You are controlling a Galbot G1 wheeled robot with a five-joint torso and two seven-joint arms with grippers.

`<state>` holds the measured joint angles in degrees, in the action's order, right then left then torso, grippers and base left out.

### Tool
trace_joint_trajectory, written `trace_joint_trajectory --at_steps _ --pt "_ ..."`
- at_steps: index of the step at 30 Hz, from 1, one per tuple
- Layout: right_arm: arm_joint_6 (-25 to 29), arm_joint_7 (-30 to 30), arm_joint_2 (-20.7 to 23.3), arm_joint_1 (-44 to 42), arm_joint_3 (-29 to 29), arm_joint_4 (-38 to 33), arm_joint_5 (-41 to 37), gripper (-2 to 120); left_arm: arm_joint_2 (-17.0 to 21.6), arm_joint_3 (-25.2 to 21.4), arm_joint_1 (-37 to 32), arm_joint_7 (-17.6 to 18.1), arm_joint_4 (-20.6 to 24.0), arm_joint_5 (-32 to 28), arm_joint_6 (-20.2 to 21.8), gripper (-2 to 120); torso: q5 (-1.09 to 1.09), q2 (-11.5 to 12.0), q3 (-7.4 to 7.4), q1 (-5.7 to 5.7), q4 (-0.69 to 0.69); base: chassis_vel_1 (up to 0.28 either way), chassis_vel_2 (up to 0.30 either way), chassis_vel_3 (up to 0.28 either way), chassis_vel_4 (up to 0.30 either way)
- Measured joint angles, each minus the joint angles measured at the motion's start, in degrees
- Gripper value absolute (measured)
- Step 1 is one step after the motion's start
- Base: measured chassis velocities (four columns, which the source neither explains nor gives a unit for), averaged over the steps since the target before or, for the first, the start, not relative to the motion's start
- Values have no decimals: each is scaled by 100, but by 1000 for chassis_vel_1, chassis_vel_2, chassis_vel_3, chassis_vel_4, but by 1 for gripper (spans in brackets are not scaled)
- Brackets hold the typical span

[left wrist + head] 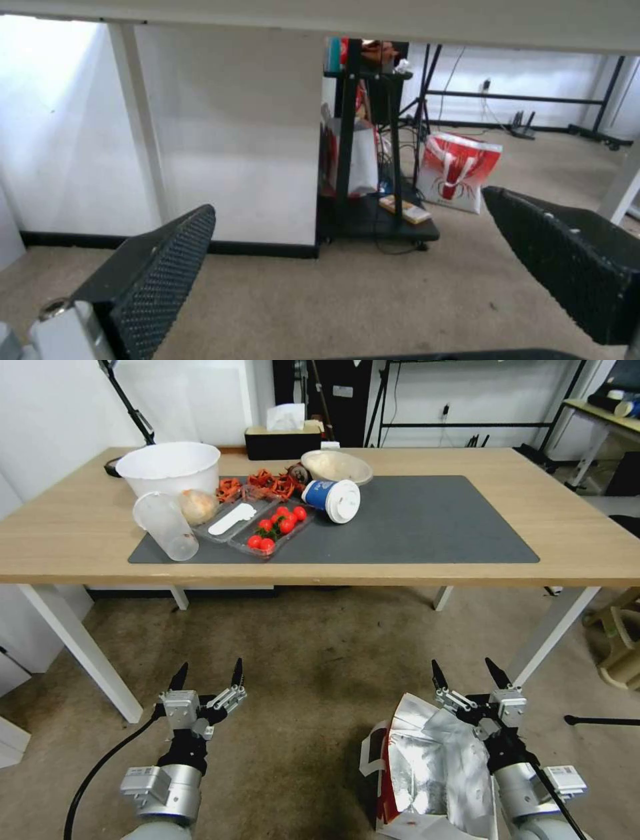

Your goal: Pick up the food delivery bag from the floor and place it on the table.

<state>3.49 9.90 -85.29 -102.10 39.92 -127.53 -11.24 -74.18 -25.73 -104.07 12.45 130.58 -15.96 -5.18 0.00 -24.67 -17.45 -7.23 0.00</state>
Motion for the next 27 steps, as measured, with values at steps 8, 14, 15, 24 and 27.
trace_joint_trajectory --at_steps 8,14,15,24,27 --pt "-76 -24 28 -5 7 22 12 100 -32 31 11 9 -73 9 1 100 0 165 105 58 0 0 0 0 0" --pt "-74 -25 11 -51 60 1 17 100 -29 54 37 10 -124 8 -12 100 0 314 200 112 0 0 0 0 0" --pt "-73 -25 12 -52 67 0 18 100 -28 54 36 10 -127 7 -18 100 0 344 218 123 0 0 0 0 0" --pt "-66 -24 15 -31 55 9 48 100 8 36 27 32 -145 -5 -40 100 0 523 347 176 0 0 0 0 0" --pt "-57 -23 8 -32 40 15 69 100 2 23 26 32 -145 -14 -53 100 1 611 408 203 0 0 0 0 0"
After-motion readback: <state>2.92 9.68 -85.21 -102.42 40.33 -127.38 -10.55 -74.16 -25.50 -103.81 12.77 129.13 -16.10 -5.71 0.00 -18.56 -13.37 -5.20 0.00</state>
